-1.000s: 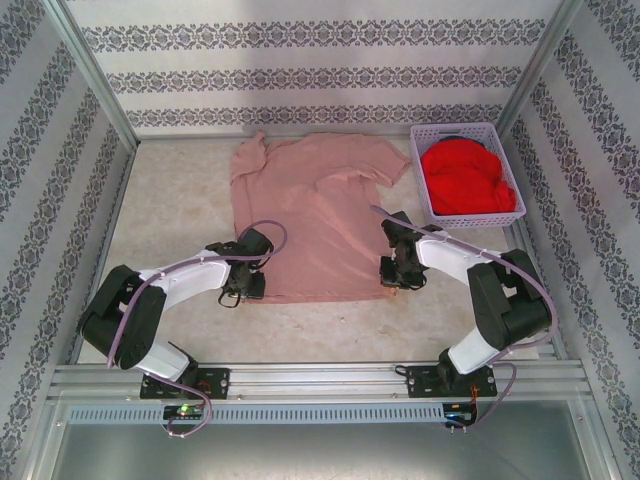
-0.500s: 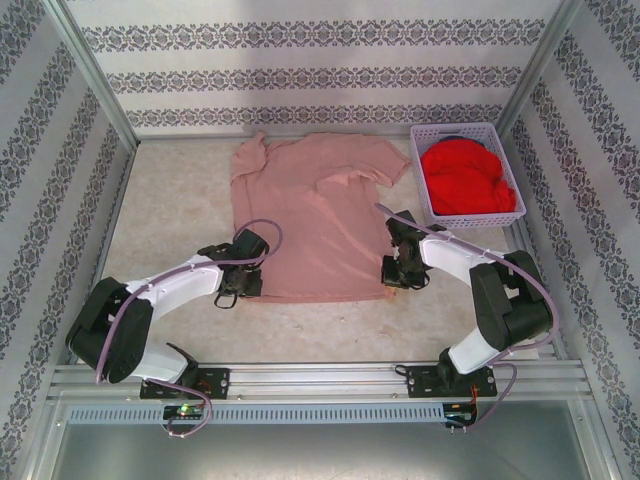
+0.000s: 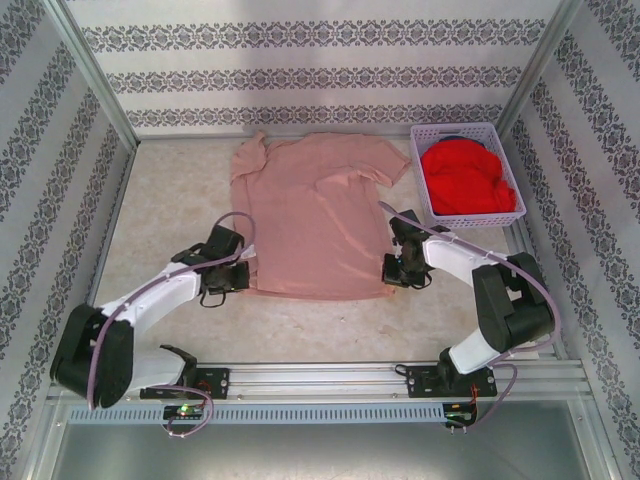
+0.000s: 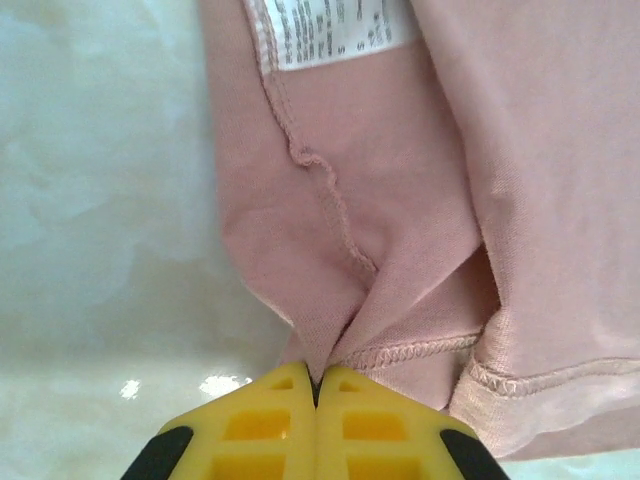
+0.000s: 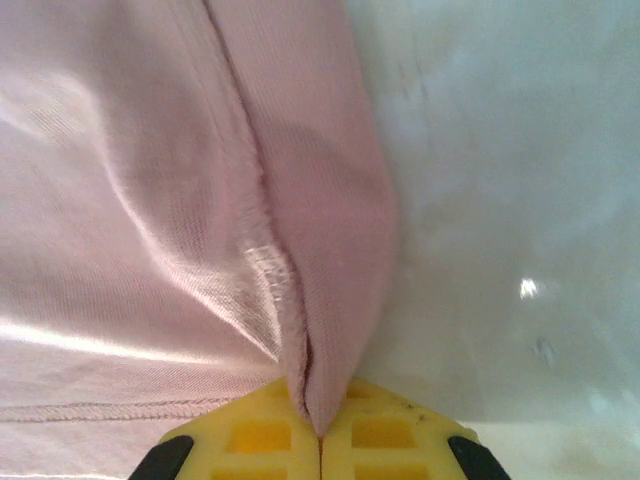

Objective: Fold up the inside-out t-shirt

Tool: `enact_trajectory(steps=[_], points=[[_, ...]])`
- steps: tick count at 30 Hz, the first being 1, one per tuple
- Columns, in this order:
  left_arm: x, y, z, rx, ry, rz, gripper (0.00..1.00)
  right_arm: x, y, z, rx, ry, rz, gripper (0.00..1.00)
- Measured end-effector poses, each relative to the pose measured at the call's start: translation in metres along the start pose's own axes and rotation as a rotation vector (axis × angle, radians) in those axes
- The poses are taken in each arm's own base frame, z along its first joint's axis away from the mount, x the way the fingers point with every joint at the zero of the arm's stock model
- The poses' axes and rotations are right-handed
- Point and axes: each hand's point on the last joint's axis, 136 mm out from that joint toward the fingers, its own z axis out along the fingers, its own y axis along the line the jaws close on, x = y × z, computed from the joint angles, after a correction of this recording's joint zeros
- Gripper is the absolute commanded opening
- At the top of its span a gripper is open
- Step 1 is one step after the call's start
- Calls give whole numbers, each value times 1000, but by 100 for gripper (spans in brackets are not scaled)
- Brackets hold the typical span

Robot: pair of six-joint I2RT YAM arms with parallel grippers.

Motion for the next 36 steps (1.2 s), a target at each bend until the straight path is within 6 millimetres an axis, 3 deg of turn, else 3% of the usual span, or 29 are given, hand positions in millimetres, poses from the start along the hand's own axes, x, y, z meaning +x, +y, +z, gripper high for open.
enact_trajectory(steps=[2, 7, 10, 15, 19, 20, 23, 26, 28, 31, 34, 36], points=[[-6, 0, -8, 64, -36, -67, 0, -13, 9, -8, -45, -65, -6, 0], [-25, -11, -37, 220, -156, -177, 0, -49, 39, -53, -193, -284, -24, 0], [-32, -15, -50, 245, -202, -177, 0, -59, 48, -74, -240, -365, -31, 0], [-31, -13, -52, 231, -202, -177, 0, -59, 51, -79, -254, -371, -32, 0], [-19, -8, -42, 201, -146, -185, 0, -58, 49, -71, -223, -320, -24, 0], [-12, -5, -36, 181, -114, -185, 5, -56, 46, -66, -209, -298, -23, 0], [15, -1, -29, 90, -42, -123, 47, -43, 35, -47, -158, -207, -21, 0], [22, -5, -36, 20, -63, -21, 62, -30, 25, -29, -108, -120, -24, 1], [11, -16, -43, -4, -113, 56, 64, -27, 22, -21, -88, -83, -24, 4], [-6, -56, -46, 21, -174, 230, 64, -29, 21, -15, -75, -65, -32, 8], [1, -111, -33, 112, -188, 468, 61, -34, 23, -16, -76, -72, -40, 9], [14, -136, -19, 152, -159, 607, 57, -35, 24, -17, -78, -76, -43, 10]])
